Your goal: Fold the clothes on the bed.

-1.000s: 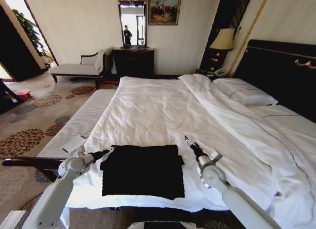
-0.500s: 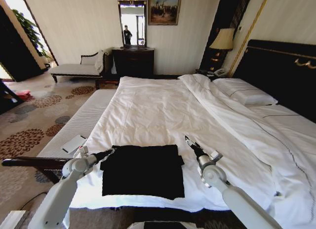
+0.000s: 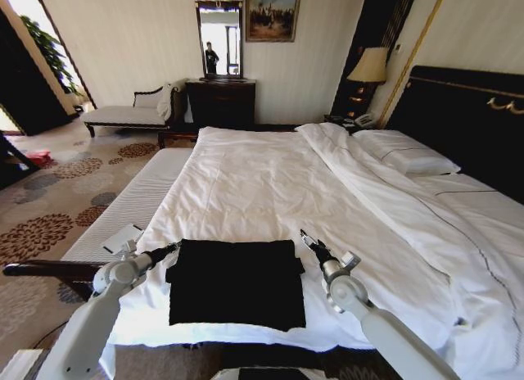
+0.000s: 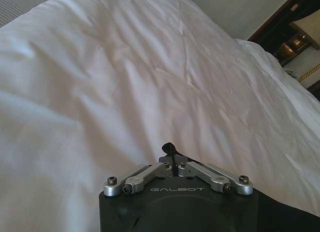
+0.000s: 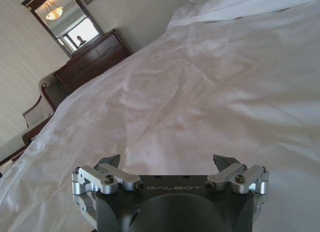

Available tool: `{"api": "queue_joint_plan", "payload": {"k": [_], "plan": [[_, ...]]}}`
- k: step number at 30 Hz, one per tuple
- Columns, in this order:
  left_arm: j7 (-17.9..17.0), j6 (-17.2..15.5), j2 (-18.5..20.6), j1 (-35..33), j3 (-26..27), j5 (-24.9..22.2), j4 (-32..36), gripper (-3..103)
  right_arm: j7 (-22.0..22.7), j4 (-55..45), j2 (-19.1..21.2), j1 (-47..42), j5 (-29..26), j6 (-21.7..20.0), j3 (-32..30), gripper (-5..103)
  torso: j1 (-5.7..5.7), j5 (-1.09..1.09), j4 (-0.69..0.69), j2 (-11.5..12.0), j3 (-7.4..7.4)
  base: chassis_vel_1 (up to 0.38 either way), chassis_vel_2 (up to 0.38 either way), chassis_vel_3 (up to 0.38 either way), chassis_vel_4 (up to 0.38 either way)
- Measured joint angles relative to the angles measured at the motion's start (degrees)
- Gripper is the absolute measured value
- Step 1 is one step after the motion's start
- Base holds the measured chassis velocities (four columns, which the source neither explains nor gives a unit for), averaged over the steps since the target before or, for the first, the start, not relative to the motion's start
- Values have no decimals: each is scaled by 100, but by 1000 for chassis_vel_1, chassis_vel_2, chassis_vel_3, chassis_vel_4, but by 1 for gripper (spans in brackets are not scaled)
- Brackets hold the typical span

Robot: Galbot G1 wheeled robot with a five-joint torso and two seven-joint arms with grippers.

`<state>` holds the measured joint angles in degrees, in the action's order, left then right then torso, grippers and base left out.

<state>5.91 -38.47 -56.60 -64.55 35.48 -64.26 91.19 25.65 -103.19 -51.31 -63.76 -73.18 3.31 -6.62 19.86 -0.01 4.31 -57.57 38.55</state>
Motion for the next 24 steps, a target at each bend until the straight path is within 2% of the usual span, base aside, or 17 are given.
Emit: {"api": "queue_joint_plan", "payload": {"k": [5,12,14,16,19,24], "plan": [[0,23,-11,15,64,7,-24,0,214,-49,25,87,-172,-268,59,100,0,0,1,0,0,0,0,0,0],[-6,29,35,7,121,-13,-2,0,209,-56,45,141,-499,-522,97,100,0,1,1,0,0,0,0,0,0],[-14,33,39,-27,129,-9,28,0,-104,-35,45,167,-665,-575,129,100,0,0,1,0,0,0,0,0,0],[-16,36,40,-38,130,-5,37,0,-229,-12,45,178,-678,-577,150,100,0,1,1,0,0,0,0,0,0],[-24,43,45,-82,136,6,78,0,-842,262,33,326,-636,-543,395,100,0,1,-1,0,0,0,0,0,0],[-30,45,55,-111,140,10,111,0,-1208,522,-6,455,-578,-439,605,100,0,1,0,0,0,0,0,0,0]]}}
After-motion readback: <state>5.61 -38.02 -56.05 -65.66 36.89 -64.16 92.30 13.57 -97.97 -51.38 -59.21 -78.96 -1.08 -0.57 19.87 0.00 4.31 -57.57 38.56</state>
